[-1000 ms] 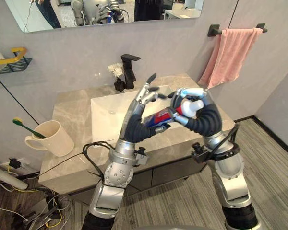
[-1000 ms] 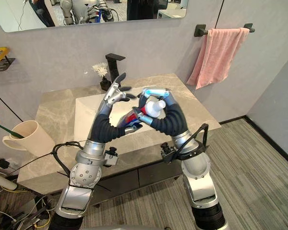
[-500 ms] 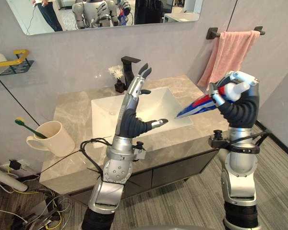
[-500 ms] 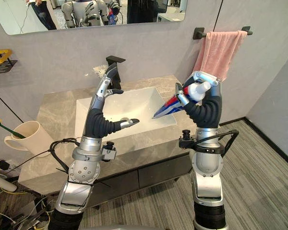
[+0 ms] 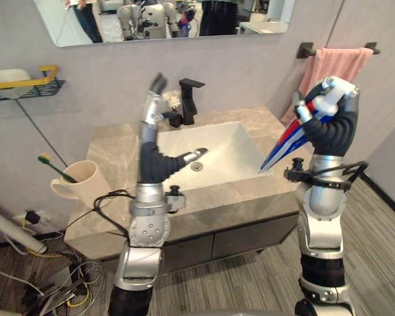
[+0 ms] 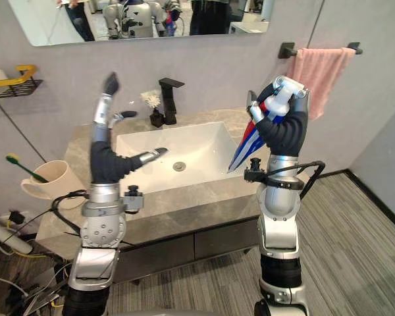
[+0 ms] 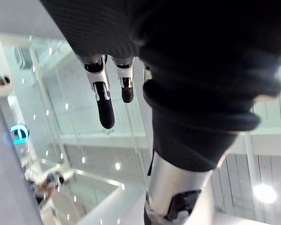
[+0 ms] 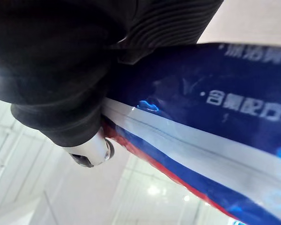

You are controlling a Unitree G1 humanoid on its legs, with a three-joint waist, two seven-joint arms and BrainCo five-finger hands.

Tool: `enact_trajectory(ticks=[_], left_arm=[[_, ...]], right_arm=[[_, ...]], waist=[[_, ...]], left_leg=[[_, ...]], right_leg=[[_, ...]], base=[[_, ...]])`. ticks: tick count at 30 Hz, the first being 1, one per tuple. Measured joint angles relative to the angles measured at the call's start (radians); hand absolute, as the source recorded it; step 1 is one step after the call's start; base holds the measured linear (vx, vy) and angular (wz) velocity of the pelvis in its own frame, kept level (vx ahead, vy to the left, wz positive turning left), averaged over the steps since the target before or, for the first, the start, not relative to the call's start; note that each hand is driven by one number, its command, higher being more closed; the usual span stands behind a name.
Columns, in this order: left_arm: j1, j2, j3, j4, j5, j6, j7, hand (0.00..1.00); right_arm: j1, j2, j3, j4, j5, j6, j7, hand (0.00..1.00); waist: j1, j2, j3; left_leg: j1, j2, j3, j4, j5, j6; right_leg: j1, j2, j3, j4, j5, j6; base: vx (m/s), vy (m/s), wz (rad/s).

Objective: Organize washtable

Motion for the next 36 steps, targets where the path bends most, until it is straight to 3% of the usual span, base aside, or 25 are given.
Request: enact_trajectory(ticks=[2, 5, 9, 13, 22, 29, 34, 36], left_arm=[[0.014, -0.001, 0.075, -0.045, 0.0, 0.0, 0.025, 0.0], [0.053, -0.001, 0.16, -0.076, 0.0, 0.002, 0.059, 0.0], [0.1, -0.003, 0.229, -0.089, 0.003, 0.005, 0.068, 0.0], [0.182, -0.034, 0.298, -0.106, 0.002, 0.012, 0.084, 0.0], [0.342, -0.084, 0.342, -0.1, -0.003, 0.029, 0.081, 0.0], [0.44, -0.108, 0.386, 0.032, -0.002, 0.057, 0.08, 0.0], [0.47, -0.107, 0.391, 0.171, -0.011, 0.068, 0.08, 0.0], [0.47, -0.107, 0.388, 0.215, -0.016, 0.068, 0.079, 0.0]], right_arm=[[-0.071, -0.024, -0.001, 0.038, 0.004, 0.001, -0.01, 1.0], [-0.173, -0.057, -0.021, 0.085, 0.031, 0.0, -0.013, 1.0], [-0.259, -0.08, -0.038, 0.15, 0.07, 0.002, -0.017, 1.0], [-0.309, -0.09, -0.039, 0.188, 0.116, 0.004, -0.016, 1.0], [-0.379, -0.09, -0.039, 0.22, 0.268, 0.004, -0.008, 1.0], [-0.38, -0.046, -0.014, 0.155, 0.267, 0.003, -0.014, 1.0], [-0.404, 0.012, 0.101, 0.148, 0.244, -0.002, -0.039, 1.0], [-0.427, 0.031, 0.145, 0.15, 0.214, -0.001, -0.046, 1.0]], waist=[[0.007, 0.0, 0.003], [0.052, -0.001, 0.004], [0.082, -0.006, 0.025], [0.138, -0.009, 0.028], [0.185, -0.04, 0.048], [0.219, -0.046, 0.051], [0.23, -0.047, 0.05], [0.249, -0.049, 0.05]], left_leg=[[-0.001, 0.0, -0.027, 0.0, 0.003, -0.001], [-0.017, -0.003, -0.078, 0.0, 0.011, -0.002], [-0.029, -0.016, -0.164, -0.001, 0.026, -0.001], [-0.057, -0.029, -0.222, -0.001, 0.038, 0.002], [-0.076, -0.058, -0.289, 0.001, 0.046, 0.009], [-0.085, -0.067, -0.294, 0.002, 0.046, 0.012], [-0.098, -0.066, -0.29, 0.006, 0.043, 0.016], [-0.11, -0.066, -0.291, 0.009, 0.042, 0.016]], right_leg=[[0.009, -0.002, -0.024, 0.014, -0.014, 0.001], [0.015, -0.007, -0.071, 0.03, -0.031, 0.0], [0.045, -0.019, -0.15, 0.042, -0.054, 0.006], [0.046, -0.033, -0.204, 0.059, -0.073, 0.013], [0.075, -0.058, -0.269, 0.065, -0.094, 0.027], [0.073, -0.065, -0.282, 0.066, -0.096, 0.03], [0.07, -0.066, -0.282, 0.065, -0.096, 0.03], [0.06, -0.066, -0.284, 0.065, -0.096, 0.03]], base=[[0.0, -0.011, 0.4], [0.01, -0.01, 0.44], [0.02, -0.012, 0.74], [0.0, -0.01, 0.43], [0.0, -0.002, 0.29], [0.0, 0.0, 0.04], [-0.03, -0.012, -0.01], [-0.01, -0.01, 0.04]])
